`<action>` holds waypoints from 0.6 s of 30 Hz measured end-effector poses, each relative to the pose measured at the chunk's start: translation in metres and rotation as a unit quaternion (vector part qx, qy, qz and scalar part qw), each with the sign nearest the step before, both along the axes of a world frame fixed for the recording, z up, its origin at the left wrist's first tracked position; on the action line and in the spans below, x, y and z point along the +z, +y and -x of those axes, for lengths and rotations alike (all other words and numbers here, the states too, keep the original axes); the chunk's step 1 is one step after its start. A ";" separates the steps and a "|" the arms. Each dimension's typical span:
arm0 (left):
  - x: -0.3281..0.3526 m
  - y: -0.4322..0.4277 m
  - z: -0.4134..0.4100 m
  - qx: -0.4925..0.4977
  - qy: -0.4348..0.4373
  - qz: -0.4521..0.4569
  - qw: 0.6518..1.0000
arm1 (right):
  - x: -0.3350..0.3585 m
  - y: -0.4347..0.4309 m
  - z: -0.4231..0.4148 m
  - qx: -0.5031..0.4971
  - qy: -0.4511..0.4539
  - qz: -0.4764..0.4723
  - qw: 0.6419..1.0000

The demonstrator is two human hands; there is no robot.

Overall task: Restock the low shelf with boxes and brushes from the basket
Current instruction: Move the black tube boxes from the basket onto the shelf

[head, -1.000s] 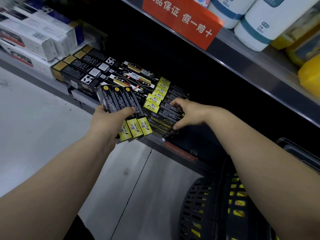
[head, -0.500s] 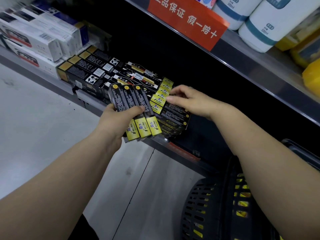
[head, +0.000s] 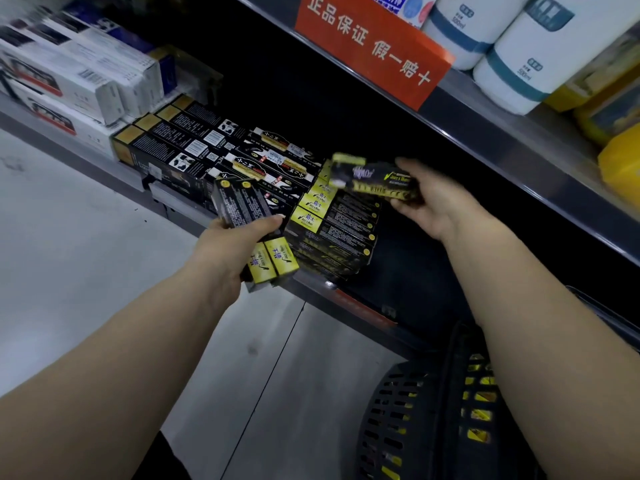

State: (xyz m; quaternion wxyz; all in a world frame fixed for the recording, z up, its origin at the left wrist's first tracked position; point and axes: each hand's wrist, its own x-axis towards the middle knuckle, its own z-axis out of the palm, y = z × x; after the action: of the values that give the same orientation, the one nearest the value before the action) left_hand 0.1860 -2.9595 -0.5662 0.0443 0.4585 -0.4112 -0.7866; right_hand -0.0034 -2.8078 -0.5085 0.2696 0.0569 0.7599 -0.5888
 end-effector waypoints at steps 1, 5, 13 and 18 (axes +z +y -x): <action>-0.001 0.001 0.001 -0.005 -0.003 0.008 1.000 | -0.003 0.002 0.004 -0.033 -0.010 -0.005 0.999; -0.003 0.011 0.001 -0.031 -0.003 0.020 0.999 | -0.024 0.001 0.009 0.006 0.001 -0.043 0.999; -0.005 0.017 0.005 -0.031 0.015 0.026 0.999 | -0.052 0.004 0.006 0.213 0.000 -0.229 0.950; -0.007 0.017 0.007 -0.019 0.015 0.020 0.999 | -0.052 0.007 0.006 0.315 0.051 -0.290 0.902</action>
State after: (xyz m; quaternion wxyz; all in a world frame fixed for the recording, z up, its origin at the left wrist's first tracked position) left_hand 0.1786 -2.9420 -0.5736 0.0446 0.4373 -0.4351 -0.7857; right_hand -0.0096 -2.8005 -0.5609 0.3735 -0.1401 0.8879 -0.2289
